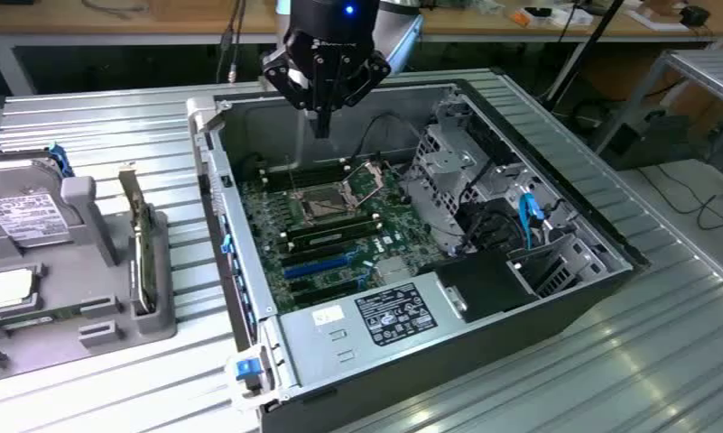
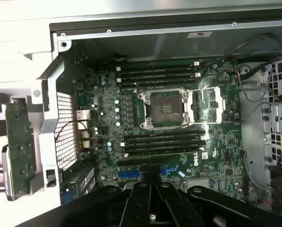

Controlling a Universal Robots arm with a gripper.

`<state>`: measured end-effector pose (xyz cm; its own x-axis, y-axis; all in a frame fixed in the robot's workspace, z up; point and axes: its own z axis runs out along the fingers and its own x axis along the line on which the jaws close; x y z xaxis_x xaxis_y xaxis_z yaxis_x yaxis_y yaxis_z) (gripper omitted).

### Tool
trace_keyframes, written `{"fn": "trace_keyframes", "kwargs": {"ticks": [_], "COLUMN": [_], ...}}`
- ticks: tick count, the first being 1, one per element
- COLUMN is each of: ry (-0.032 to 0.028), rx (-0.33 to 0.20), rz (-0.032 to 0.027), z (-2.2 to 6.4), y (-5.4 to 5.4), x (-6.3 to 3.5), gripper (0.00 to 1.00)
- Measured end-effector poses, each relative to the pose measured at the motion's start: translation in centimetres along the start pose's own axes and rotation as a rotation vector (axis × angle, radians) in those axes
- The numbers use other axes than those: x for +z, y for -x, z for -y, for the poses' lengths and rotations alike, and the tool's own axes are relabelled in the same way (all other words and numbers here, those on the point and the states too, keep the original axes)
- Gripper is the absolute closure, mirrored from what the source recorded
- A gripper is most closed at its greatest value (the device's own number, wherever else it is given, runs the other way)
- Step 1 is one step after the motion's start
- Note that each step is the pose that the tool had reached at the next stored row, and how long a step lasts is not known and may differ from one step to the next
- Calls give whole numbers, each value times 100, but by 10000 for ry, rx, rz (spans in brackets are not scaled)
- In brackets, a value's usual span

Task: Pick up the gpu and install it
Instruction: 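Reach for the gpu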

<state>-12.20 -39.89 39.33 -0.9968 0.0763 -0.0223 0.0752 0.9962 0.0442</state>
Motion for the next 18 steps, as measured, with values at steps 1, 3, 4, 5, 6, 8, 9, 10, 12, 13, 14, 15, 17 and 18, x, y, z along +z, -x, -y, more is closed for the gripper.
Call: {"fn": "trace_keyframes", "kwargs": {"ticks": [1, 3, 4, 5, 6, 8, 9, 10, 12, 13, 14, 15, 17, 18], "ry": [-1, -1, -1, -1, -1, -1, 0, -1, 0, -1, -1, 0, -1, -1], "rx": [0, 0, 0, 0, 0, 1, 0, 0, 0, 0, 0, 0, 1, 0], "rz": [-7, -9, -9, -9, -10, -10, -9, -10, -9, -10, -9, -9, -10, -9], "z": [0, 0, 0, 0, 0, 0, 0, 0, 3, 4, 6, 8, 10, 11], "y": [0, 0, 0, 0, 0, 0, 0, 0, -33, -51, -74, -102, -137, -143], "x": [0, 0, 0, 0, 0, 0, 0, 0, -1, -1, -1, -2, -3, -3], "gripper": [89, 89, 89, 89, 89, 89, 89, 89, 89, 89, 89, 89, 89, 89]}}
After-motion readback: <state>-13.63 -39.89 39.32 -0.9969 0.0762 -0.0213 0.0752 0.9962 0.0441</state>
